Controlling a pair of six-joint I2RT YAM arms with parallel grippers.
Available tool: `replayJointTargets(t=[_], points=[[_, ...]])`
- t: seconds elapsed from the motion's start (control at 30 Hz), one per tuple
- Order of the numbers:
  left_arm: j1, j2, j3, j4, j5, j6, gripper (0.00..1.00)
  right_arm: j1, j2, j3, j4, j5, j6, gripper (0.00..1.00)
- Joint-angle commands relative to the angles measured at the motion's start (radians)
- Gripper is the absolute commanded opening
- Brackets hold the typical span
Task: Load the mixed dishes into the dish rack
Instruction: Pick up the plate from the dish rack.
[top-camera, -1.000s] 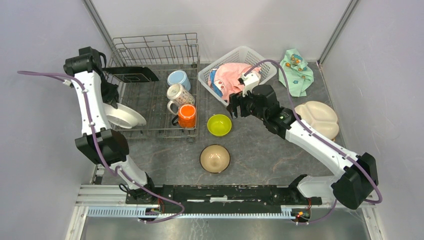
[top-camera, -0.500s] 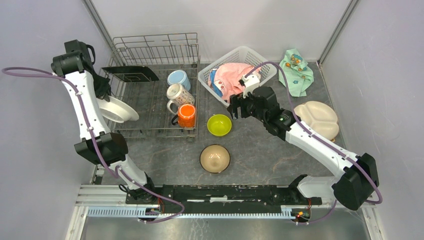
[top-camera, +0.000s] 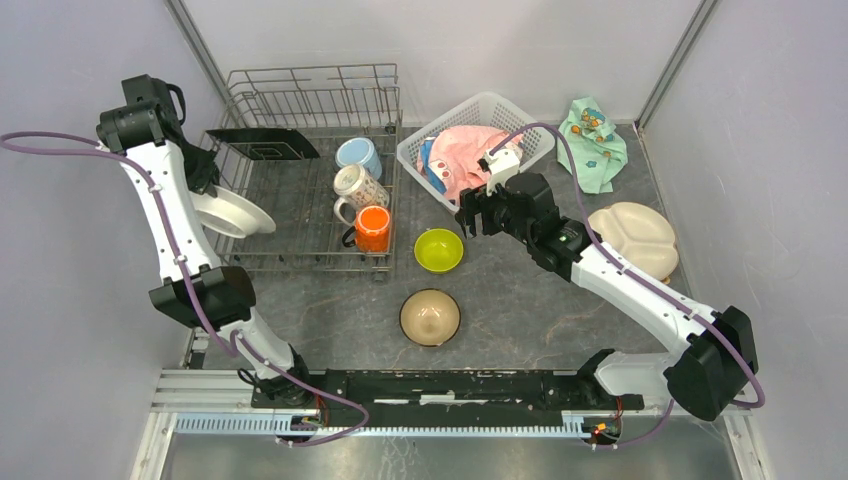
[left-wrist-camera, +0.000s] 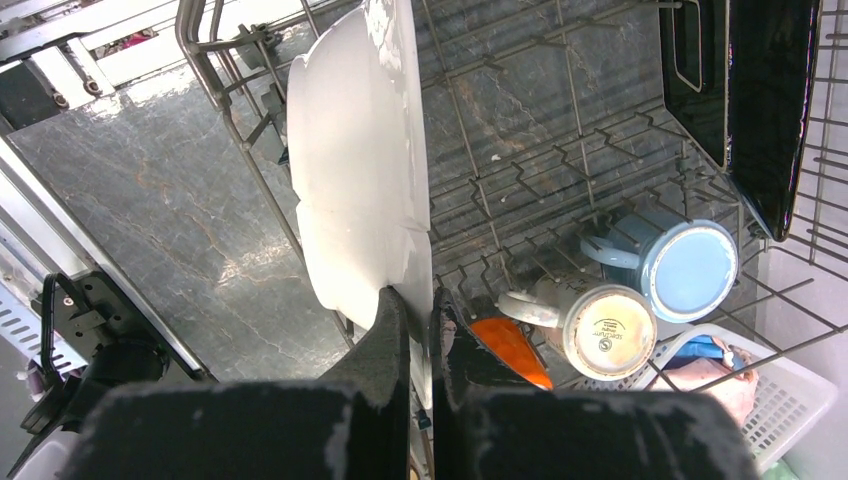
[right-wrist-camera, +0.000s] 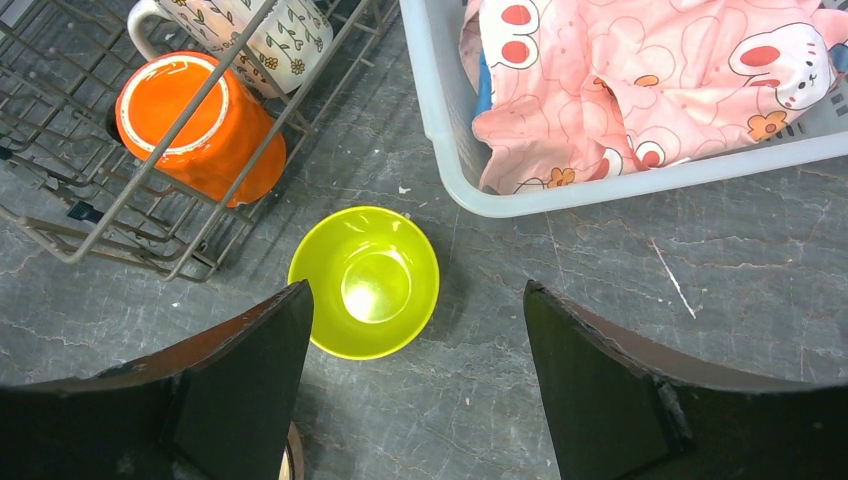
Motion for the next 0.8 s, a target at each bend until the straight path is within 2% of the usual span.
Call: replayJointTargets(t=[0.0, 0.23, 0.6, 0.77], points=[[-0.012, -0.050, 0.059, 0.149, 0.220, -0.039, 0.02, -0.003, -0.021, 0.005, 0.047, 0.012, -0.013, 0.84], [0.013, -0.096, -0.002, 0.149, 0.232, -0.004, 0.02, -0.002, -0.029, 0.000, 0.042, 0.014, -0.005, 0.84], [0.031, -0.193, -0.117, 0.147, 0.303, -0.028, 0.02, -0.003, -0.041, -0.015, 0.047, 0.000, 0.011, 0.84], [0.032, -0.202, -0.102, 0.149, 0.328, -0.035, 0.02, -0.003, -0.052, -0.026, 0.052, 0.005, 0.011, 0.84]])
